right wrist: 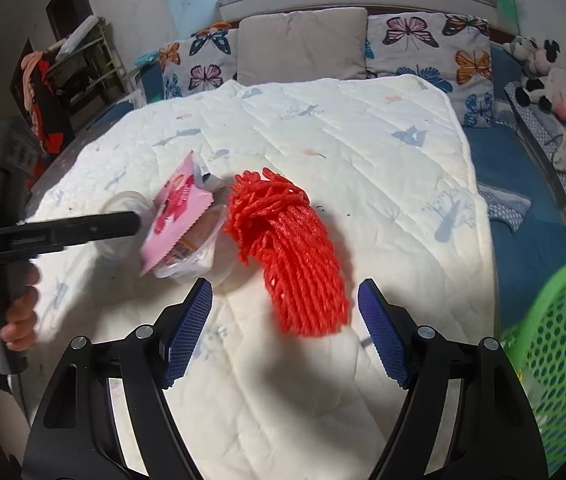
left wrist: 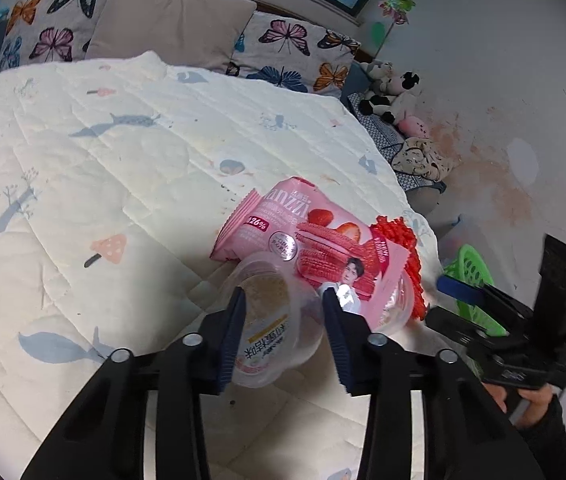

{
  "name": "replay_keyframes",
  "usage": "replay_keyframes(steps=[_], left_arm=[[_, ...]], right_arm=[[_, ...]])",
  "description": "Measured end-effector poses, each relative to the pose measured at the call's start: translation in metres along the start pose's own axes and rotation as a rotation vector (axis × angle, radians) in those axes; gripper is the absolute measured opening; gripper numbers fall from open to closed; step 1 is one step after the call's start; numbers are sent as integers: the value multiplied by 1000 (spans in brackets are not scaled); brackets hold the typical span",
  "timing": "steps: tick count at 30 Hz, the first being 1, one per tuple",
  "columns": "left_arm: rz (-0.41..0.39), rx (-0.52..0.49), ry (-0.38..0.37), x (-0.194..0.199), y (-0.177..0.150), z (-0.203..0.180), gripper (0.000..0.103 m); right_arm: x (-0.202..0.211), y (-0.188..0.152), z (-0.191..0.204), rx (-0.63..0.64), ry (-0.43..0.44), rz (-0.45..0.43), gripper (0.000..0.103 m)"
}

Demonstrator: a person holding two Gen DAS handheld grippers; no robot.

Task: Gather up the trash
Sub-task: 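Grasp the clear plastic cup with the left gripper while the right gripper grasps the red mesh net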

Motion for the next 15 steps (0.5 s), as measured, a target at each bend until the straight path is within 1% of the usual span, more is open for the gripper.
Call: replay_keyframes(steps=[1,4,8,12,15], left_arm=[[-1,-5,-2,1,0,-1,31],[-4,-23,-6,6,-1,-4,24],[-12,-34,-3,11,-1,-6,22],[-14,-38,-3,13,-2,-7,19],[-18,-46,1,17,-3,-10,18]], right_arm=[[-4,1,-1,5,-5,4,73],[-15,3,-3,15,-3,17,69],[-25,5,-4,22,-2,27,61],[-31,2,-7,12,-12,37,47],[-30,0,-9,-2,-17,32,40]])
Point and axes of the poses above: each gripper's, at about its wrist camera, not at the fingertips, and x roughly against the way its jaws point, z to its left, y to its top, the point moved 6 cm from there along -x, roughly the way its jaws point, and after that the axes turned 3 degrees about y, right-handed, at the moved point
